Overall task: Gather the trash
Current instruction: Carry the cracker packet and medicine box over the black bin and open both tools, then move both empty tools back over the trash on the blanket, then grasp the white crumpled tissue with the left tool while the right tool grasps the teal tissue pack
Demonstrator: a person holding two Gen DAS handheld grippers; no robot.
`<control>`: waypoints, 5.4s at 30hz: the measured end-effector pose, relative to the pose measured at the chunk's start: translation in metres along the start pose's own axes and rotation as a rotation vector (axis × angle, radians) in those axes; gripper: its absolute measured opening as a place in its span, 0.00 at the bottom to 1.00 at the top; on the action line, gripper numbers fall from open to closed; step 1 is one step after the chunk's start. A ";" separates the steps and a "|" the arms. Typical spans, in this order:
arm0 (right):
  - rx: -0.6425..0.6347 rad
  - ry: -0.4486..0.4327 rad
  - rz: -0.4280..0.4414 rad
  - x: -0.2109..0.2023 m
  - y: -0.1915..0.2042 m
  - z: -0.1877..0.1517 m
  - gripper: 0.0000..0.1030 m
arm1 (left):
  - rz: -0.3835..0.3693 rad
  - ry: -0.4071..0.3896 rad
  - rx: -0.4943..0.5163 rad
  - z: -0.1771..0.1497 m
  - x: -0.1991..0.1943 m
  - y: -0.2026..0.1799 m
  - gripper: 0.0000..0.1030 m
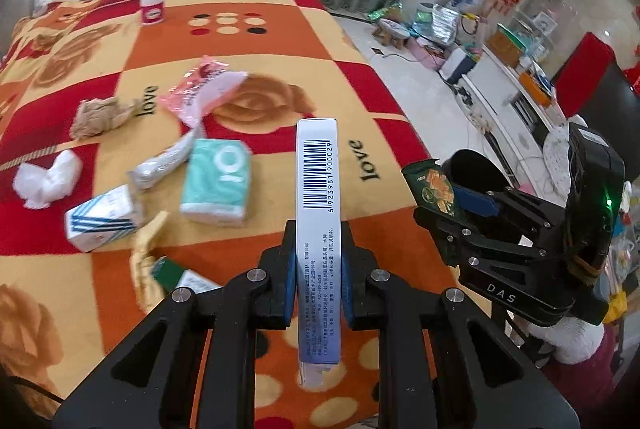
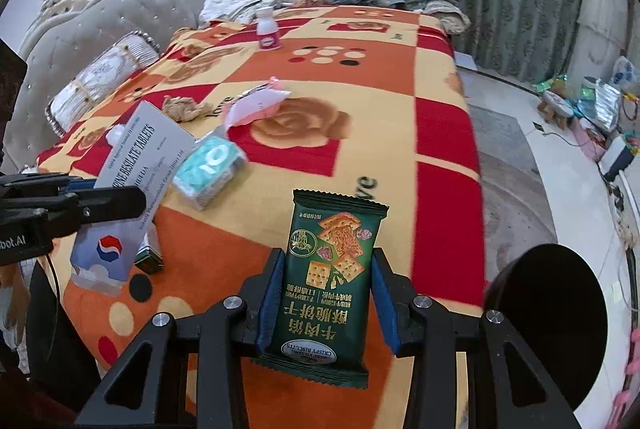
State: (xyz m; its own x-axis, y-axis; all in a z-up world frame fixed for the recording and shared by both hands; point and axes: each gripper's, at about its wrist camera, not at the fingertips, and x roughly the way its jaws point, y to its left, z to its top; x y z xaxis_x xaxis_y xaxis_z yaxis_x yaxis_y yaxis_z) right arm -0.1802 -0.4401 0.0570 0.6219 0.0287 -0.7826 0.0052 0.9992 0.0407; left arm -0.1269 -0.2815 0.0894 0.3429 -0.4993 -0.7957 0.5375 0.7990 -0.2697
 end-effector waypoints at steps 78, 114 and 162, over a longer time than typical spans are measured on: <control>0.400 0.062 -0.229 -0.022 -0.199 -0.067 0.47 | -0.222 0.083 0.110 0.059 0.117 -0.158 0.52; 0.211 0.033 -0.132 0.004 -0.037 0.005 0.59 | 0.101 -0.084 -0.044 0.018 0.016 0.017 0.52; 0.010 0.185 0.061 0.131 0.126 0.082 0.73 | 0.310 -0.079 -0.298 -0.009 -0.034 0.234 0.52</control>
State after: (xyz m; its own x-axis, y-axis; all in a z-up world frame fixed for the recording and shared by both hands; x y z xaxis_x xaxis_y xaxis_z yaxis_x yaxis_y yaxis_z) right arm -0.0335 -0.3132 0.0104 0.4666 0.0952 -0.8793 -0.0195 0.9951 0.0974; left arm -0.0194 -0.0753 0.0484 0.5167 -0.2358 -0.8230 0.1586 0.9711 -0.1786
